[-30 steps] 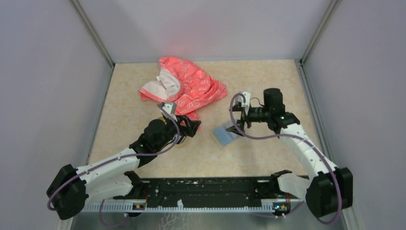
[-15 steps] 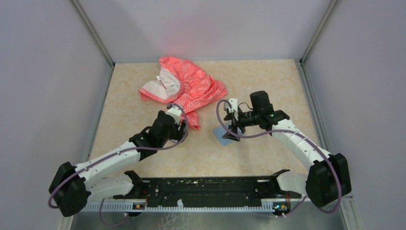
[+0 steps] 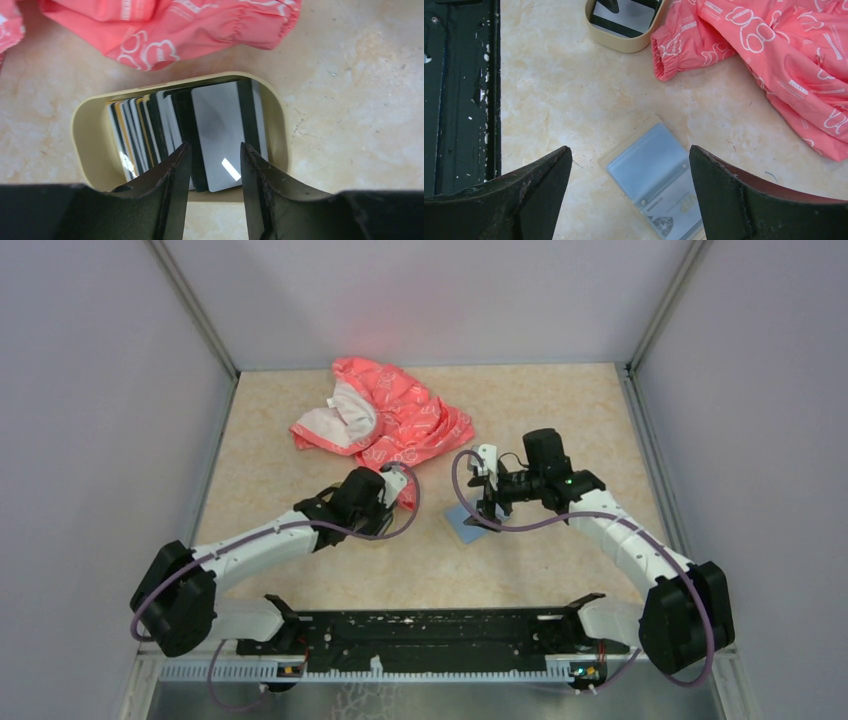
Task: Put the credit cards into the card holder
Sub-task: Pick up the credit card from the storage box.
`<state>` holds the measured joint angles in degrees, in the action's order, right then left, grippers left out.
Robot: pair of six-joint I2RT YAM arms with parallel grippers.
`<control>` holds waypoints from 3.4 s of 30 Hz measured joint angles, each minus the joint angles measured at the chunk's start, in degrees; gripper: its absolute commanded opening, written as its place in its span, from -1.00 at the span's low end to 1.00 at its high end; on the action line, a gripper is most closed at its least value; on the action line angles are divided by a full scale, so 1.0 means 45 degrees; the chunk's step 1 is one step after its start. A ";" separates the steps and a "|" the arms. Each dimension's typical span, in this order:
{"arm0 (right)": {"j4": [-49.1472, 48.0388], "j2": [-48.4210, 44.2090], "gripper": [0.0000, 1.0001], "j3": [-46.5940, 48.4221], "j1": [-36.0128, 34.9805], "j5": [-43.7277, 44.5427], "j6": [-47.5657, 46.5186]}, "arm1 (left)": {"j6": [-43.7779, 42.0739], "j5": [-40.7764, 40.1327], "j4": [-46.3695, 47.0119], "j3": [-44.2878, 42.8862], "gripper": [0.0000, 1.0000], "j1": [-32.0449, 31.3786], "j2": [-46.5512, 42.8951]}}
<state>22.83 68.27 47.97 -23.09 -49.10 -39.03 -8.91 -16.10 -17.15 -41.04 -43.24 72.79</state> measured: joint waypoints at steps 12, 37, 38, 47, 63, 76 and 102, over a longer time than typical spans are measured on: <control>-0.0097 -0.0005 0.75 -0.0087 0.0000 -0.0005 -0.0097 | 0.0063 0.3254 -0.1375 -0.2754 -0.31 0.0005 0.2914; -0.0092 -0.0160 0.76 -0.0087 0.0146 -0.0126 -0.0117 | 0.3784 0.3526 -0.2671 -0.3308 -0.74 0.1161 0.2239; -0.0092 -0.0160 0.76 -0.0087 0.0165 -0.0141 -0.0112 | 0.3832 0.3483 -0.2720 -0.3308 -0.74 0.1248 0.2273; -0.0087 -0.0160 0.76 -0.0087 0.0214 -0.0243 -0.0117 | 0.4007 0.4677 -0.2506 -0.3249 -0.73 0.1477 0.3609; -0.0068 -0.0185 0.77 -0.0087 0.0335 -0.0359 -0.0136 | 0.5688 0.5659 -0.1316 -0.4226 -0.79 0.2021 0.5474; -0.0044 -0.0185 0.77 -0.0087 0.0355 -0.0398 -0.0209 | 0.7125 0.6475 0.0947 -0.3045 -0.66 0.2856 0.4313; 0.0146 -0.0185 0.78 -0.0087 0.0364 -0.0578 -0.0228 | 0.3128 0.4401 -0.1540 -0.2812 0.22 0.2618 0.3400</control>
<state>23.49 67.44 47.57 -21.45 -51.70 -40.05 5.17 3.70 -24.08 -53.69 -31.46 88.09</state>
